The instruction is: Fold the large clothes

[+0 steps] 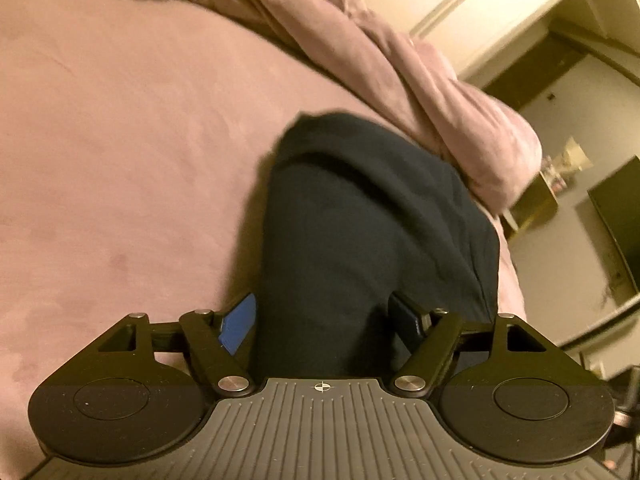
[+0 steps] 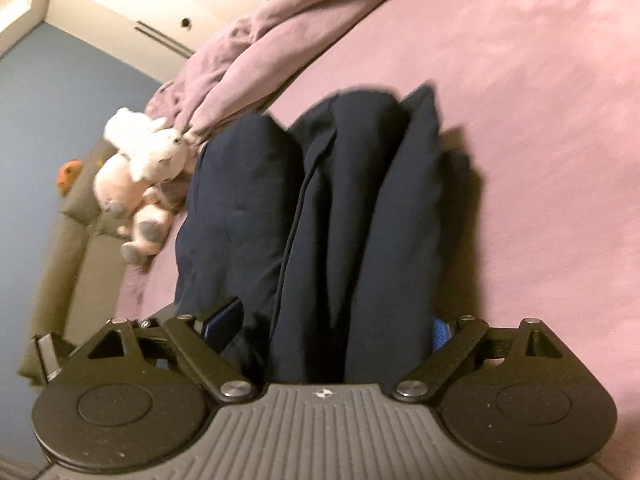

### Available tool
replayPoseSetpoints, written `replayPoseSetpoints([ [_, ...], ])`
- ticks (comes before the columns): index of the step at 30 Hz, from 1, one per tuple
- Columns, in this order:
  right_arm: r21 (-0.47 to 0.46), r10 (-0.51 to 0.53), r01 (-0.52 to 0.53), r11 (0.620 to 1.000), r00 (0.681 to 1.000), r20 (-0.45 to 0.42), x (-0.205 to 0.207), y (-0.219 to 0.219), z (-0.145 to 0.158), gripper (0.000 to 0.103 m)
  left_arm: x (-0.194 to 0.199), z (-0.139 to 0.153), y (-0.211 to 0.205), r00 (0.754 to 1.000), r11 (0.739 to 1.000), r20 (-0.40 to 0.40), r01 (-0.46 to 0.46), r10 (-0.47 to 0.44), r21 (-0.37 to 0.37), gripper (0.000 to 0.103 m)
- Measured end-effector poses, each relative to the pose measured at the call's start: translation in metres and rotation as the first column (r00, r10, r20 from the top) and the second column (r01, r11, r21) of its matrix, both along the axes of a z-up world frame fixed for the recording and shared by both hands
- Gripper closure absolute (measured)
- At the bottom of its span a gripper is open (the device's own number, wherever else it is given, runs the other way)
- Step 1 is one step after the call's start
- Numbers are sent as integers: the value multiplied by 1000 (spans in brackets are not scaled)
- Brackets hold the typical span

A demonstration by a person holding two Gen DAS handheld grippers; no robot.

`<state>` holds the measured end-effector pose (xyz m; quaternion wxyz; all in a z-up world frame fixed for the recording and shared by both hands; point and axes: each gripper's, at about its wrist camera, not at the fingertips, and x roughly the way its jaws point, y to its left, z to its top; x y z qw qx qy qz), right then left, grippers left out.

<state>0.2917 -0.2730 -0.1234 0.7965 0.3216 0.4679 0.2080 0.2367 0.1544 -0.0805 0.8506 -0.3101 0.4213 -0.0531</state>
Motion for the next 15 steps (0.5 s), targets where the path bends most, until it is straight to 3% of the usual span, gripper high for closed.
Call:
replayPoseSetpoints([
  [3,-120,-26,37,992,995,91,-10,6,35,13,-11,13,5,996,996,38,-78,76,41,23],
  [7,-217,-39,79,973,983,181,-14,50,68,20,-13,22,13,988,982,54,-150,145,111,21],
  [9,-347,-40,119,930,973,227,-13,75,77,22,-14,20,19,988,982,30,-157,154,107,21],
  [11,-450,-110,218,866,961,255,-12,81,81,23,-18,17,26,988,984,22,-153,152,94,21],
  [15,-504,-239,389,771,911,336,-20,55,91,23,-21,10,34,984,976,16,-177,177,130,20],
])
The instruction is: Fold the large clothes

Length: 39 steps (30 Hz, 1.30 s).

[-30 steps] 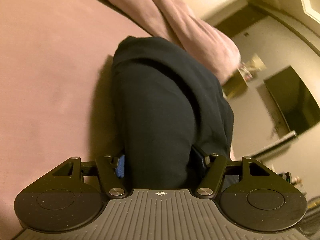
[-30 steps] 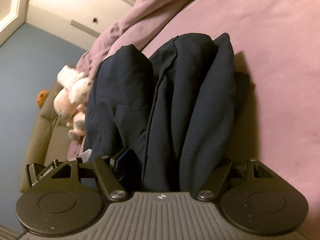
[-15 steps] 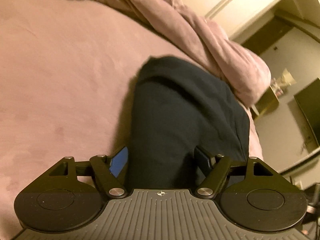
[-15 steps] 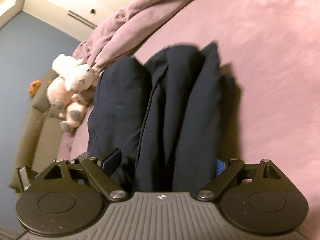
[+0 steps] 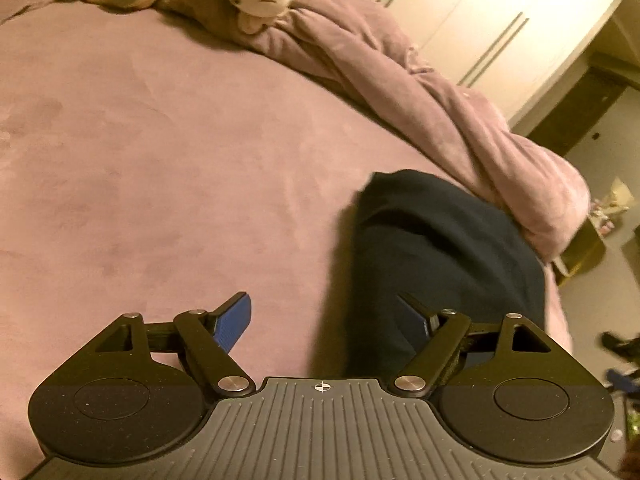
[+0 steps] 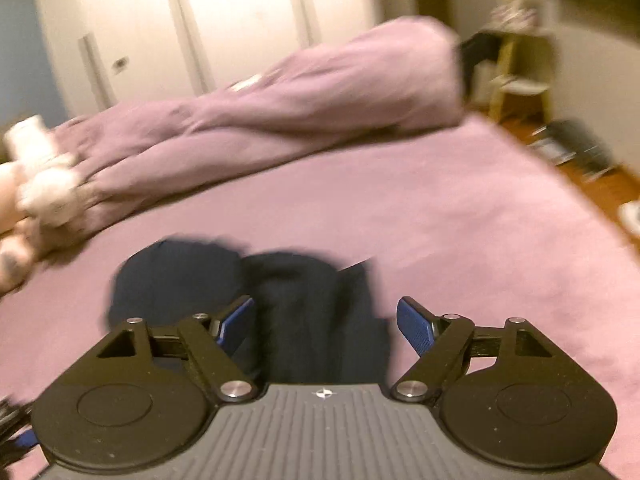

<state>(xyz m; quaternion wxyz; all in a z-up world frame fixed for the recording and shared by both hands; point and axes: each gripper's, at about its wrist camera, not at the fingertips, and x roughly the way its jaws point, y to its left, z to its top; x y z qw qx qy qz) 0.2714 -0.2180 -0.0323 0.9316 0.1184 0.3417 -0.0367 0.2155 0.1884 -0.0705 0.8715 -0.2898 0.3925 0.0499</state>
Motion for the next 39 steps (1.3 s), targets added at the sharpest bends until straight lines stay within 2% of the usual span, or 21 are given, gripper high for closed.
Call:
replayPoseSetpoints([
  [2,66,8,-11,998,999,45,-2,-8,6,28,0,-9,3,1000,1000,-10,-28,28,-10,20],
  [4,160,86,-94,983,995,53,2,0,7,40,-1,-15,4,997,997,-18,-73,72,-38,20],
  [5,179,138,-147,973,989,59,6,14,6,43,-1,-16,4,995,994,-20,-98,97,-43,20],
  [9,186,323,-339,922,940,112,26,85,-1,46,0,-12,5,984,984,-4,-176,176,-41,20],
  [11,94,350,-366,926,924,154,37,114,-7,46,7,-9,2,983,982,-9,-185,185,-33,20],
  [13,-51,335,-332,942,927,169,54,128,-28,46,18,-7,-8,985,985,-1,-171,171,-19,20],
  [15,-143,285,-270,952,953,99,73,122,-60,46,33,-9,-27,990,990,16,-144,143,15,19],
  [17,-224,200,-176,959,976,91,76,104,-85,46,49,-13,-53,995,995,41,-93,91,30,19],
  [19,-164,133,-112,980,984,122,74,74,-95,45,62,-21,-82,996,998,80,-50,47,42,18],
  [22,-132,5,12,991,992,129,71,35,-107,42,71,-27,-114,993,997,119,-3,-6,79,13],
  [24,-5,-27,27,1000,995,92,77,12,-120,42,71,-36,-128,991,987,135,-16,-6,163,7],
  [26,-15,-17,18,1000,994,110,77,15,-125,41,70,-49,-131,989,978,145,-17,-14,210,5],
  [27,-32,-7,11,999,993,117,79,20,-127,41,68,-56,-125,987,983,160,-25,-5,184,4],
  [28,-40,2,3,999,993,122,79,23,-130,40,66,-64,-116,985,991,172,-29,7,129,3],
  [29,-39,8,-3,999,992,129,78,25,-132,40,67,-70,-109,986,996,164,-34,21,79,2],
  [30,-35,12,-8,999,991,132,81,22,-134,40,68,-72,-106,987,998,156,-34,24,59,1],
  [34,-28,20,-17,999,994,112,86,26,-129,39,65,-60,-109,990,994,139,-23,8,102,1],
  [36,3,19,-19,1000,995,100,86,24,-123,37,57,-45,-108,992,989,125,-4,-14,147,1],
  [38,60,16,-20,998,997,79,78,20,-108,28,43,-29,-108,992,978,122,-1,-24,207,2],
  [39,97,19,-27,995,996,88,66,16,-98,21,30,-22,-107,991,977,130,3,-31,215,2],
])
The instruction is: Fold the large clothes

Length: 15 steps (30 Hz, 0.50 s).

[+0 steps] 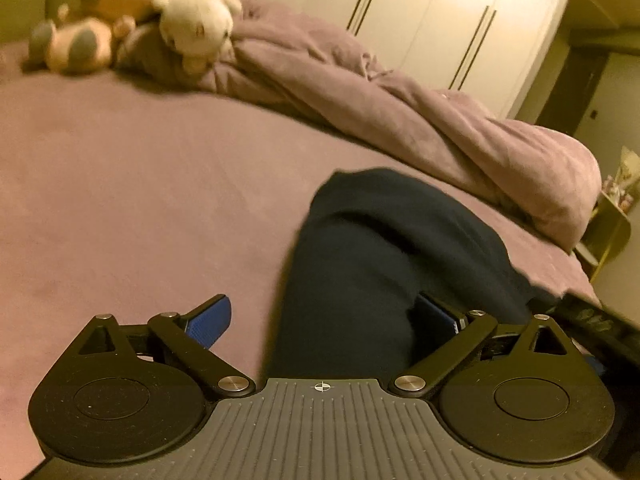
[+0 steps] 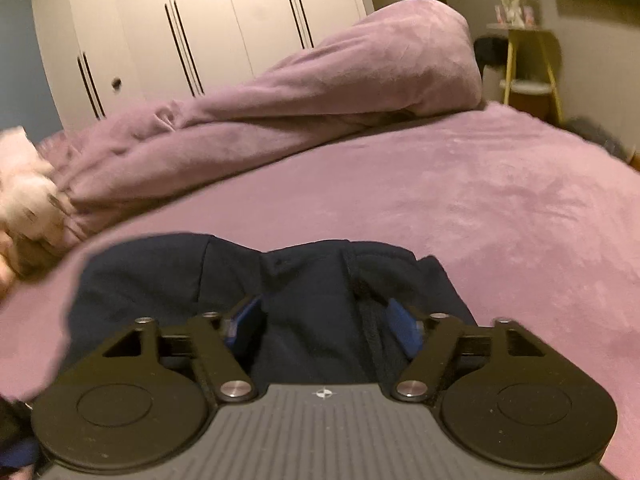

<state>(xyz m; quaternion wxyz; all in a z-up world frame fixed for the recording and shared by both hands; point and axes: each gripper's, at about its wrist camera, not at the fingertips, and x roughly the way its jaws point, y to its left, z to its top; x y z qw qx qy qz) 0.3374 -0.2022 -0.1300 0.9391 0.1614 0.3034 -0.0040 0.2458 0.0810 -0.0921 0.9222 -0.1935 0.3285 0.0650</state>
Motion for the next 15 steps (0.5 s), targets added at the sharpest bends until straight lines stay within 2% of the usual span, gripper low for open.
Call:
replayPoseSetpoints([
  [2,13,13,-14,1000,998,63,-32,-4,14,17,-21,9,3,1000,1000,-18,6,-7,-21,3],
  [4,-41,36,-31,999,990,134,-68,-4,22,15,-44,11,3,1000,998,-23,14,-16,-60,3],
  [6,-108,32,-14,994,985,168,-94,-4,22,14,-63,8,-1,999,998,-12,33,-33,-54,3],
  [9,-168,29,-9,986,993,113,-110,-6,9,11,-73,6,-1,1000,999,-11,24,-24,-33,3],
  [12,-218,32,-16,976,997,72,-123,-10,-5,11,-72,17,5,998,997,-60,17,-21,-71,4],
  [15,-184,29,-20,983,999,44,-136,-20,10,11,-84,32,9,995,997,-91,43,-49,-67,6],
])
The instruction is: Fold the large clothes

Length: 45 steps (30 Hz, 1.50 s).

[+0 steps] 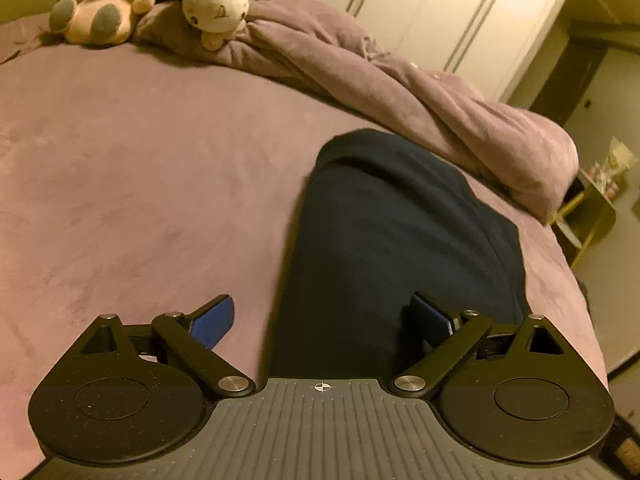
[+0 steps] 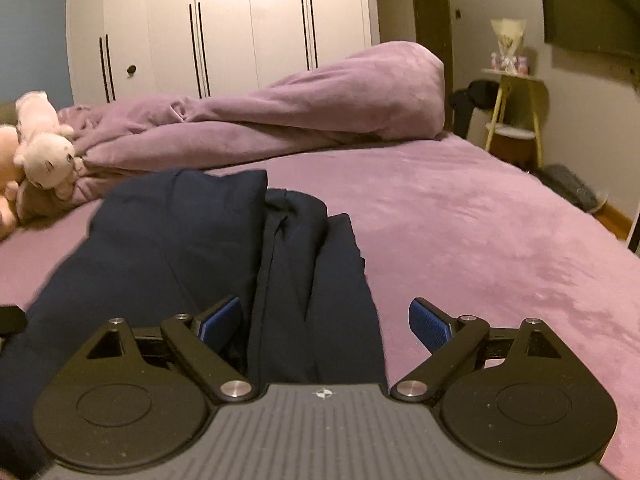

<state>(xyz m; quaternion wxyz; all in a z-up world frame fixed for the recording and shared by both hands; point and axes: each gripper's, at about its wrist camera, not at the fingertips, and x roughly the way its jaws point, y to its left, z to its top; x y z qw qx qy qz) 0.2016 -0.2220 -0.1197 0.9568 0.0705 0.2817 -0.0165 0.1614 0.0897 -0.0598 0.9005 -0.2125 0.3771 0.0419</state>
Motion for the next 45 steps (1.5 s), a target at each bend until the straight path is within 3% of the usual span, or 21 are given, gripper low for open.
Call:
replayPoseSetpoints([
  [4,-16,138,-138,990,990,12,-39,-4,22,11,-28,7,-9,997,996,-11,82,-82,27,6],
  [7,-118,195,-198,973,980,-31,-62,5,20,9,-31,3,-15,993,992,-48,108,-105,68,6],
  [10,-205,185,-214,955,971,-148,-61,11,7,9,-23,-9,-19,977,980,-114,190,-182,63,5],
  [14,-217,168,-223,950,954,-248,-47,11,1,4,-20,-23,-20,974,977,-129,199,-189,76,2],
  [18,-260,162,-237,936,946,-280,-41,17,-4,4,-16,-25,-37,968,953,-134,234,-211,193,0],
  [26,-327,113,-234,915,930,-349,-67,27,15,4,-50,6,-43,969,931,-131,240,-211,276,1],
  [30,-244,124,-268,932,869,-479,-88,24,10,4,-71,9,-52,952,904,-203,287,-231,317,1],
  [34,-171,158,-281,944,844,-513,-111,29,19,4,-90,22,-52,959,909,-190,264,-211,322,1],
  [37,-142,164,-269,953,846,-507,-117,32,35,4,-96,37,-49,967,914,-172,237,-189,329,1],
  [45,-190,98,-199,962,893,-440,-125,47,82,4,-102,64,-43,977,916,-170,186,-133,356,1],
])
